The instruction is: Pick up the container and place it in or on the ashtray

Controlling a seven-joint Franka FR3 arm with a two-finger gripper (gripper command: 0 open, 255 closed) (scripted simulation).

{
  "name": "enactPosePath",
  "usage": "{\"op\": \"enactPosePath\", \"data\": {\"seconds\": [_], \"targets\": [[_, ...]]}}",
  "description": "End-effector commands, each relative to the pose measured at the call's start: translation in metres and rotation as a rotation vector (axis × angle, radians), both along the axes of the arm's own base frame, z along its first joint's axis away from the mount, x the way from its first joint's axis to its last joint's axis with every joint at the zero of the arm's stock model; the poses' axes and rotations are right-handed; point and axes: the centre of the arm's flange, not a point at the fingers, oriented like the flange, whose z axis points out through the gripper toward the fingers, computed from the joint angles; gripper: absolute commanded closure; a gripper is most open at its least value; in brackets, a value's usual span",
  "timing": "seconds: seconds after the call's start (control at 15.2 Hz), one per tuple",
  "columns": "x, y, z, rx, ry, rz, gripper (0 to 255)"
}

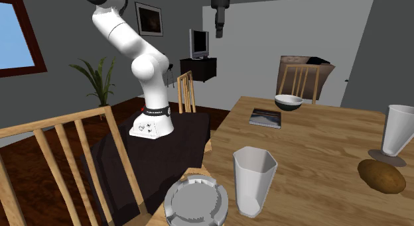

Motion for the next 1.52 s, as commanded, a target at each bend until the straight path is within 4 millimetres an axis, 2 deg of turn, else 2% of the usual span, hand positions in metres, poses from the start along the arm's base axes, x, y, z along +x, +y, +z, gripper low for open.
{"op": "enactPosePath", "data": {"seconds": [0.0, 1.45], "targets": [[0.0, 0.0, 0.0, 0.0, 0.0, 0.0, 0], [0.057, -0.254, -0.142, 0.052, -0.012, -0.028, 0]]}}
